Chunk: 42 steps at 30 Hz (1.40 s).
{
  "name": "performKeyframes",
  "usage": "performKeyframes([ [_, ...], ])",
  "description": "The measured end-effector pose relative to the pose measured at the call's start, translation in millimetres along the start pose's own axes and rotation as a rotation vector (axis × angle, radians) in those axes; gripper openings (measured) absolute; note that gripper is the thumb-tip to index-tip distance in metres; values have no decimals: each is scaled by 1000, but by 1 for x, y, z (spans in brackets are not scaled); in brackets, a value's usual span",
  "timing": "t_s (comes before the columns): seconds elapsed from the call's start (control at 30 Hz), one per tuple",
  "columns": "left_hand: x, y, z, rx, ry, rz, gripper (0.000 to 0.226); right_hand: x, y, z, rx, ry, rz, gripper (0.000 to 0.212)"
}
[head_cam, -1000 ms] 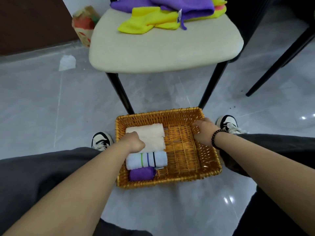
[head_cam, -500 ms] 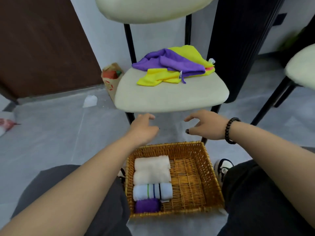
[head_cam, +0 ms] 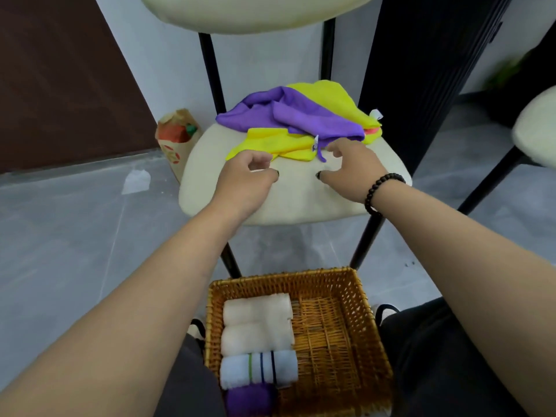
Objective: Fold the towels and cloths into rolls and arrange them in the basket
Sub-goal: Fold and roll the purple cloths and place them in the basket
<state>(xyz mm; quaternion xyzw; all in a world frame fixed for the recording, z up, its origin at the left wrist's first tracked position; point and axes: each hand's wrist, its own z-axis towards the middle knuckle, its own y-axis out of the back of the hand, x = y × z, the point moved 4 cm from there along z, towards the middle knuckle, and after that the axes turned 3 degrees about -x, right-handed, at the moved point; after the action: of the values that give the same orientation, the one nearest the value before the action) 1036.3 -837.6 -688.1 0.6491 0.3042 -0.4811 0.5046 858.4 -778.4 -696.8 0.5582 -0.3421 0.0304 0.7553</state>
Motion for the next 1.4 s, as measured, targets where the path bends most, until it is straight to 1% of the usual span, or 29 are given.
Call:
performKeyframes([
  [0.07,-1,-5,12,18,3,-30,25,-5,-2,19,-58,-23,48,56],
  [0.2,-7,-14,24,40,10,-87,28,-11,-7,47,-180,-70,151,44],
  [0.23,-10,-17,24,48,13,-100,29,-12,-11,51,-183,-52,142,41],
  [0.37,-13,-23,25,81,14,-121,29,-11,-26,63,-54,-3,-15,31],
  [0.43,-12,-19,28,79,11,-111,28,-10,-22,68,-95,-32,-38,23],
  [0.47,-12,-17,30,76,10,-108,27,-11,-17,70,-139,-69,-22,23],
  [0.53,-11,-12,32,73,6,-102,26,-16,-6,71,-223,-125,37,31],
  [0.6,-9,-7,34,71,8,-94,24,-20,2,70,-252,-129,64,35],
  [0.67,-8,-4,33,80,16,-94,23,-20,9,68,-261,-100,60,28],
  [0.73,-8,-3,30,94,26,-94,24,-15,16,63,-264,-38,37,14],
  [0.77,-7,-4,29,98,35,-94,24,-11,19,59,-265,-5,34,17],
  [0.83,-6,-7,25,103,67,-76,23,-3,25,49,-251,44,41,38],
  [0.87,-6,-10,22,113,94,-73,18,2,29,43,-243,59,57,47],
  [0.9,-5,-13,19,129,131,-90,9,6,33,36,-234,70,84,52],
  [0.93,-5,-17,16,149,184,-124,4,10,36,28,-216,74,126,56],
  [1.0,0,-25,11,197,340,-231,22,19,41,9,-165,105,215,58],
  [1.07,2,-32,6,267,474,-423,52,27,45,-11,-88,160,231,57],
  [1.1,0,-35,5,299,509,-524,63,30,46,-20,-35,192,209,57],
  [1.13,-1,-36,5,318,520,-615,68,33,46,-30,24,228,182,56],
  [1.17,-3,-37,4,322,511,-688,65,36,45,-39,82,260,164,56],
  [1.2,-4,-37,3,310,491,-729,56,38,45,-47,131,285,156,56],
  [1.3,0,-35,-1,194,452,-746,10,37,41,-68,251,322,122,52],
  [1.33,4,-33,-1,146,441,-727,9,34,39,-74,304,317,103,47],
  [1.4,8,-27,2,104,358,-590,20,27,36,-81,396,288,66,27],
])
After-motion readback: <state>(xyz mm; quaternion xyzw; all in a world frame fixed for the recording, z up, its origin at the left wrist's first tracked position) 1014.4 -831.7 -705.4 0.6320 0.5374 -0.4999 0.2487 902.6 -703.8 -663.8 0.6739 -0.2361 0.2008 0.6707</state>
